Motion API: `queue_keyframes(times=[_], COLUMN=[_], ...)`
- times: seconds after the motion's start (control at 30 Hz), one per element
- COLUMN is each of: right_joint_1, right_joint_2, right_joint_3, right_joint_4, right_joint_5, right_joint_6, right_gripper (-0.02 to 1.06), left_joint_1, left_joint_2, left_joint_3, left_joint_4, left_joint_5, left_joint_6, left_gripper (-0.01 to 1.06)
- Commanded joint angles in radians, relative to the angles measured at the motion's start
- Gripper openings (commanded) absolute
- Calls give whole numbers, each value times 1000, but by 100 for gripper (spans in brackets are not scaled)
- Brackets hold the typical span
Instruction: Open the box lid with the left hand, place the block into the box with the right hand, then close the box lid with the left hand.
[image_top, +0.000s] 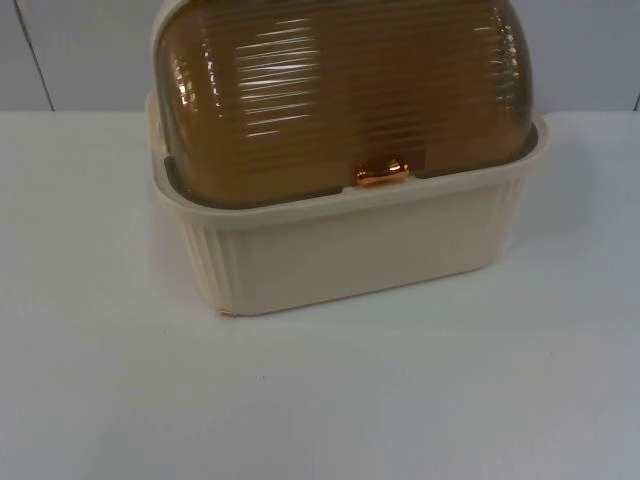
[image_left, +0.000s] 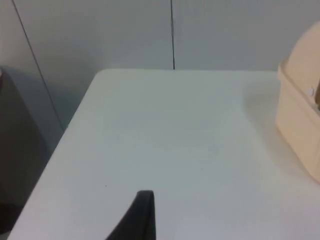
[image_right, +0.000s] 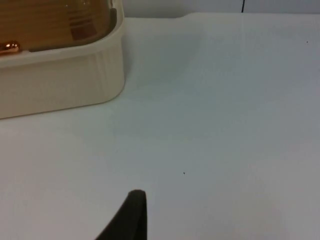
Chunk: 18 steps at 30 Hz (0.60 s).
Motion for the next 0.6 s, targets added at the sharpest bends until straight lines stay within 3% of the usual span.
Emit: queue_keyframes(times=[0.0, 0.2, 0.57], right_joint_1=[-3, -3, -3], right_joint_2=[-2, -2, -2], right_joint_3=[7, 7, 7], right_joint_4=[-3, -10, -10], right_joint_5=[-15, -13, -13], right_joint_6=[-5, 0, -8], right_gripper=[105, 105, 105], left_joint_1=[2, 2, 2], left_joint_2=[-1, -1, -1], left_joint_3=[33, 147, 147], left_joint_4=[7, -9, -27], left_joint_5=[-8, -17, -19], left_joint_6=[-11, -9, 83], left_gripper=[103, 103, 103])
